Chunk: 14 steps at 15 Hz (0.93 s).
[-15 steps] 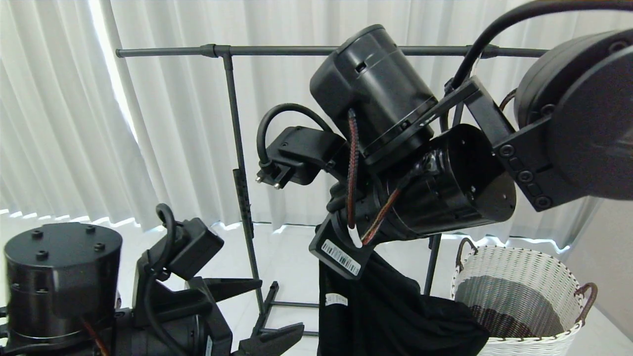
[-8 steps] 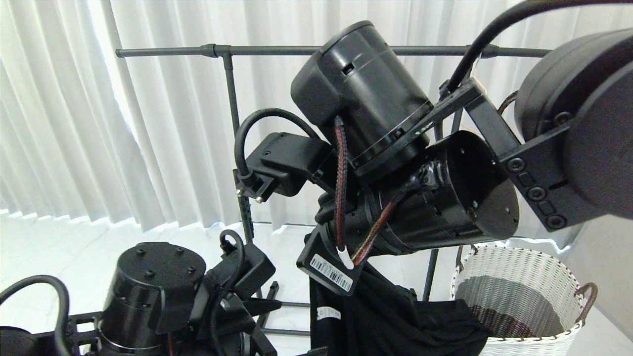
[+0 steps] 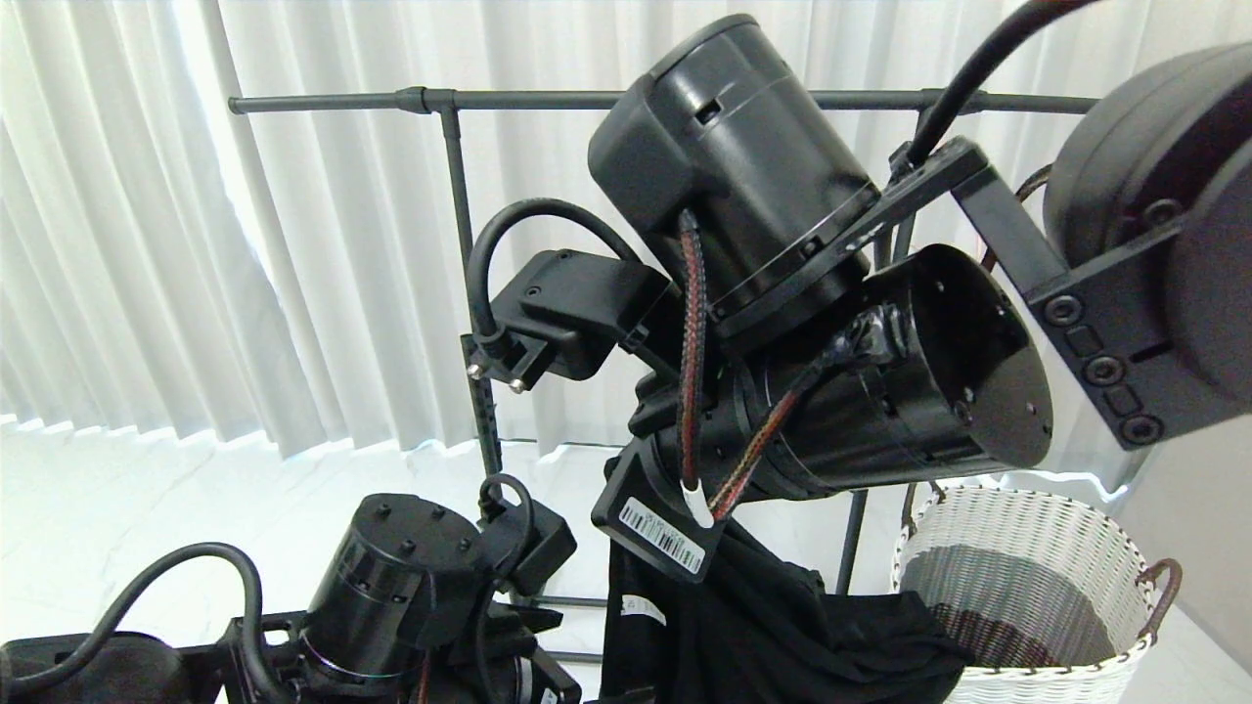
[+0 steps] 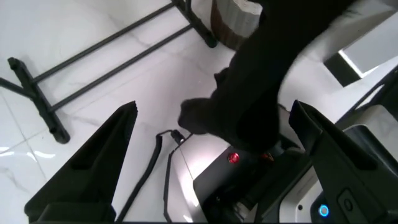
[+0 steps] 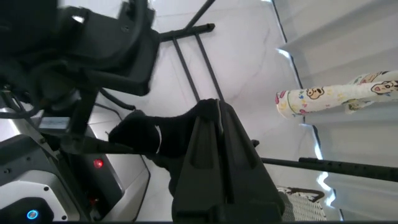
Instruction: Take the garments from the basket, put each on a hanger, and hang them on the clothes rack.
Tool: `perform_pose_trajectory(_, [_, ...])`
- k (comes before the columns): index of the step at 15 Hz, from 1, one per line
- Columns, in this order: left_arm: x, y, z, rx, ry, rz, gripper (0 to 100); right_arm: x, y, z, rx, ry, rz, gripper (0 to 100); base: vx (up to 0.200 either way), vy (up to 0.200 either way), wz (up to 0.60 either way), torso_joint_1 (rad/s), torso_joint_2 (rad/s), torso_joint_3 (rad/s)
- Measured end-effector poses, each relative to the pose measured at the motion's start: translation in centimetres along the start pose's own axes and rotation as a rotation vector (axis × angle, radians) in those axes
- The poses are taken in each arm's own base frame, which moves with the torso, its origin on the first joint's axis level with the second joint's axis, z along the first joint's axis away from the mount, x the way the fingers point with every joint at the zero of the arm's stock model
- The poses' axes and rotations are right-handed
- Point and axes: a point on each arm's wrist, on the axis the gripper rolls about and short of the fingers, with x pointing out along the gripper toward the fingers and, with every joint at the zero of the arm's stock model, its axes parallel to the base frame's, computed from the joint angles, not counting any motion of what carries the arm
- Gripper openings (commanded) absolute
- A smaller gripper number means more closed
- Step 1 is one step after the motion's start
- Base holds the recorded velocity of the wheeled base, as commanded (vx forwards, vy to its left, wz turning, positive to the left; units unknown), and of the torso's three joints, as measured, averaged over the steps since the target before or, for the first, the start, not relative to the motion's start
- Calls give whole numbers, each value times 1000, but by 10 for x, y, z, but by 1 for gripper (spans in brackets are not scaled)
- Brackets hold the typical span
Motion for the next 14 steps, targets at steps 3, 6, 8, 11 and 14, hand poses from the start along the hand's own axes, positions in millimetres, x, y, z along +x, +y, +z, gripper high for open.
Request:
perform_pose_trajectory(3, [6,1,-3,-3,19,3,100,-3,-1,0,2,-6,-1,0,0,0,0,0,0,0])
perform_pose_trajectory(6, [12,2,-3,-3,17,3,100,-7,-1,1,4,-15,-1,0,0,0,0,0,0,0])
perform_pose_trajectory(8, [14,2,-5,-3,28,3,0,-9,-2,1,5,-20,-2,0,0,0,0,0,0,0])
perform_pose_trajectory(11, [14,4,-8,-2,31,87,0,-9,-4,0,48,-19,-6,0,0,0,0,0,0,0])
perform_pose_trajectory(14, [14,5,-11,8,25,228,0,-6,-17,-2,136,-8,-34,0,0,0,0,0,0,0])
